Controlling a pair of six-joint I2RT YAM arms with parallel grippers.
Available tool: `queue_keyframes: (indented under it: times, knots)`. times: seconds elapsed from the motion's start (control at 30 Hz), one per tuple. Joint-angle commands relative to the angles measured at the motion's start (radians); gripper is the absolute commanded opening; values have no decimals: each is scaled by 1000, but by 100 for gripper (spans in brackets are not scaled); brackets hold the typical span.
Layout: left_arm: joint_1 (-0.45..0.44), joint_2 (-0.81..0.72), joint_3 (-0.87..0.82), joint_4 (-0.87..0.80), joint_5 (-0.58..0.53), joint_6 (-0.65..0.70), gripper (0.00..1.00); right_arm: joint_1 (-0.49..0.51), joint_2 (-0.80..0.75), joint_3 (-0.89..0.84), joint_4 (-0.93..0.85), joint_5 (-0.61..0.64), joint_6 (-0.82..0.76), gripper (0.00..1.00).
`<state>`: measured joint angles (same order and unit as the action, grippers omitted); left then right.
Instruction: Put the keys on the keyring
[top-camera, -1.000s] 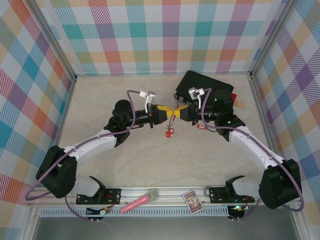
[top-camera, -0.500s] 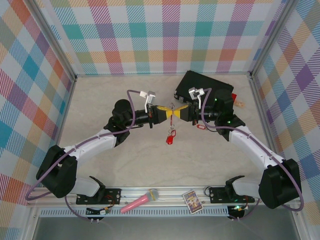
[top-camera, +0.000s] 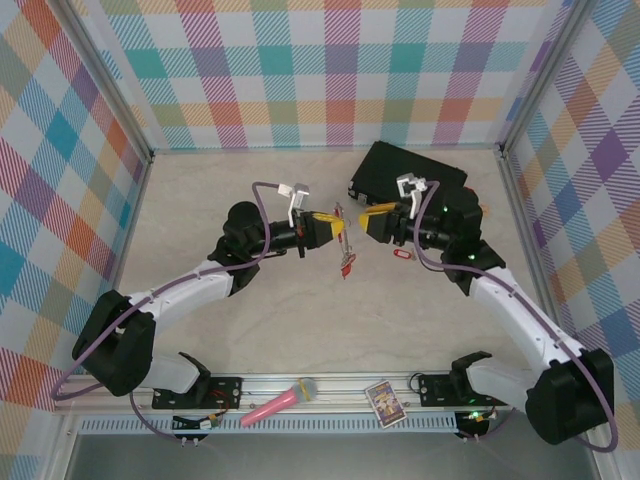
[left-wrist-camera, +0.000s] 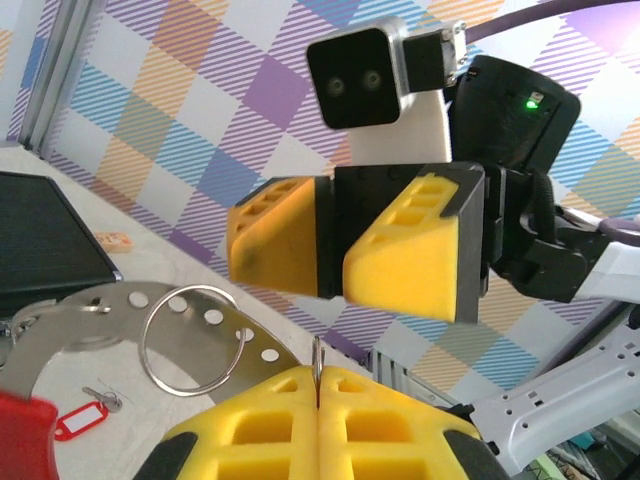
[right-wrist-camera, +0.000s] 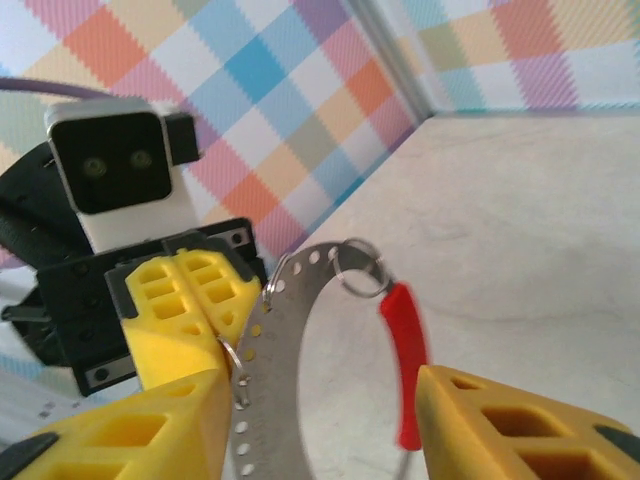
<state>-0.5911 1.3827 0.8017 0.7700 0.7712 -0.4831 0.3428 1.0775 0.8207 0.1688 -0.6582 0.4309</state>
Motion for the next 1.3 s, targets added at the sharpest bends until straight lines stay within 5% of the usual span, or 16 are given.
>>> queue_keyframes:
  times: [0.0, 0.13, 0.23, 0.5, 0.83, 1.0, 1.27]
  knots:
    - [4, -14, -27, 110, -11, -15, 0, -15, -42, -26, -73, 150, -3, 62]
    - [4, -7, -38, 134, -13, -19, 0, -31, -54, -35, -150, 273, 0, 78]
    - [4, -5, -53, 153, -24, -15, 0, -50, -42, -37, -208, 347, 6, 99]
    - [5, 17, -106, 230, -49, -20, 0, -73, 56, -44, -305, 449, -22, 99]
    - [5, 37, -144, 250, -47, 26, 0, -96, 232, -6, -418, 560, -45, 71]
    - [5, 55, -166, 320, -44, 19, 0, -174, 313, 0, -449, 550, 41, 41]
    - [7, 74, -211, 435, -43, -24, 0, -206, 463, 90, -479, 554, 73, 42]
